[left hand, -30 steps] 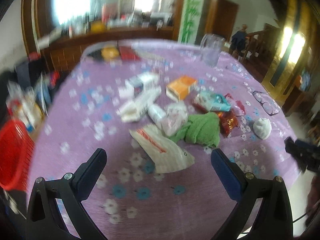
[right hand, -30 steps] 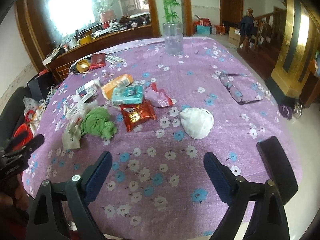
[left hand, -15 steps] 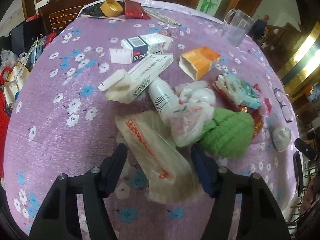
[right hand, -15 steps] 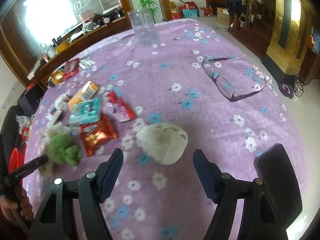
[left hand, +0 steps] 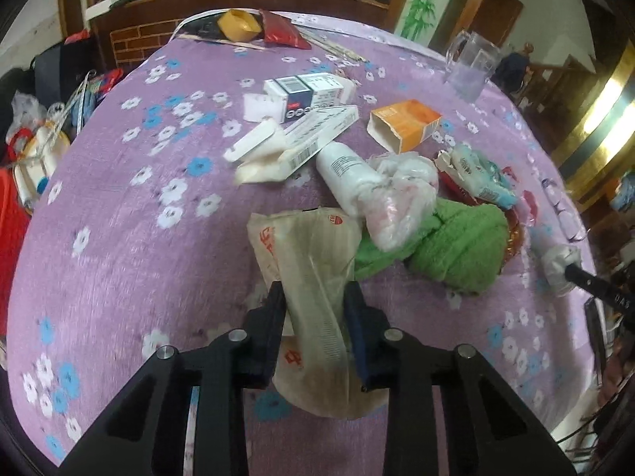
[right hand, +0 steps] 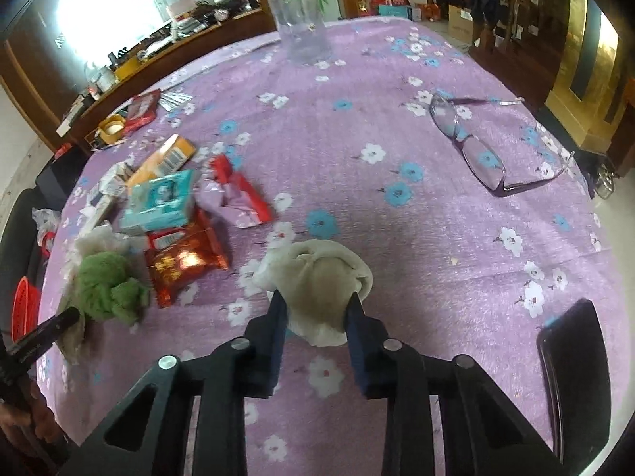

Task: Collect trash
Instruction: 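Grasp the white paper bag with the left tool while the right tool grasps the white mask, then carry the bag and mask to the red basket and open both tools, then return to the table and grasp the green towel with the right tool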

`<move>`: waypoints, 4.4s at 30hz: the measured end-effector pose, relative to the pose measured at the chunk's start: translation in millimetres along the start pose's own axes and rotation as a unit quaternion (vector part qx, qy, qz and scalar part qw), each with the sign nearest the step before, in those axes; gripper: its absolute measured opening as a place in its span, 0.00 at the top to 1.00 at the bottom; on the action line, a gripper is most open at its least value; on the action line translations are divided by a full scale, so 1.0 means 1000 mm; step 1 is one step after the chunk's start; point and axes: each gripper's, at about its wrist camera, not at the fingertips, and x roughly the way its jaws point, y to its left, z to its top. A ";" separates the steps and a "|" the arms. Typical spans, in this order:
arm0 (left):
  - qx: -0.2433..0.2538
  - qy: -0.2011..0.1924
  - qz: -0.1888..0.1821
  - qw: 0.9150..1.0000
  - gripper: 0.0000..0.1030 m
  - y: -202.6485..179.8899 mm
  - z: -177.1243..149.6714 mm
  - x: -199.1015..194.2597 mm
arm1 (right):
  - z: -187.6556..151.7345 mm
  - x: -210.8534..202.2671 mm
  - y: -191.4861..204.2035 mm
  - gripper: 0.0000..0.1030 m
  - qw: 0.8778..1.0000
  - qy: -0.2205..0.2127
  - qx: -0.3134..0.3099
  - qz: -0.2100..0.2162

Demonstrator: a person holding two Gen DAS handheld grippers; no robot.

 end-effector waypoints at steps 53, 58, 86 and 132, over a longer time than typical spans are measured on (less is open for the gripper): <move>-0.164 -0.162 0.157 0.960 0.72 0.307 -0.042 -0.174 | -0.059 -0.027 0.498 0.71 0.902 0.019 -0.349 0.255; -0.182 -0.151 0.153 0.959 0.72 0.332 -0.039 -0.164 | -0.060 -0.003 0.553 0.71 0.894 0.039 -0.366 0.255; -0.126 -0.179 0.137 0.966 0.43 0.273 -0.038 -0.170 | -0.055 0.008 0.507 0.48 0.918 0.057 -0.310 0.240; 0.106 -0.087 -0.003 0.991 0.34 -0.018 -0.002 -0.082 | -0.036 0.002 0.160 0.59 0.977 0.062 -0.152 0.132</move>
